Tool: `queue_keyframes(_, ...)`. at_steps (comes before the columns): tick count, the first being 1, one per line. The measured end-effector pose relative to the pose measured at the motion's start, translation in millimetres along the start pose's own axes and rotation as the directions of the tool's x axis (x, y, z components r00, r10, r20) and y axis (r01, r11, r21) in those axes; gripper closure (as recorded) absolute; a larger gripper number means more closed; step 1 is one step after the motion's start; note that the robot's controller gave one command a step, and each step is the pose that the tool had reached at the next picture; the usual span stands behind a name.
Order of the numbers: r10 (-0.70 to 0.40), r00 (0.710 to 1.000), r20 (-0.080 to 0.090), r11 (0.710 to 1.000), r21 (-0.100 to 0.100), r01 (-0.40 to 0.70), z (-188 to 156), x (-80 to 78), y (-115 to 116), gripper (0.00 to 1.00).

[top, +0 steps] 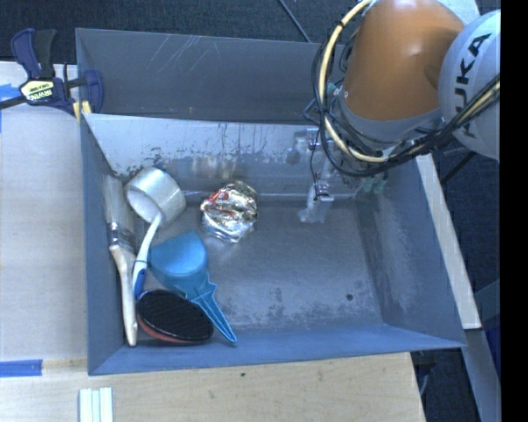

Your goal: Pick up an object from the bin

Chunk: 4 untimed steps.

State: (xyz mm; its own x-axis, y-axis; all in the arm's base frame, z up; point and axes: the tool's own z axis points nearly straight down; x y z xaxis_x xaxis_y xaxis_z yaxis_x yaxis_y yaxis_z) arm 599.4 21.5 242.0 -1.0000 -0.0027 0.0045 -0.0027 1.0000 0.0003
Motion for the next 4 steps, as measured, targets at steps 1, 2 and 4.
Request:
queue_keyframes(1,0.001,1.000,0.009,1.000,0.000,-0.001,-5.0,-1.4,-0.1,0.00)
queue_keyframes(2,-0.022,1.000,0.013,1.000,-0.001,0.022,125.2,-2.5,62.6,0.00)
queue_keyframes(4,-0.107,0.994,0.014,0.994,-0.002,0.107,136.3,-3.3,92.3,0.00)
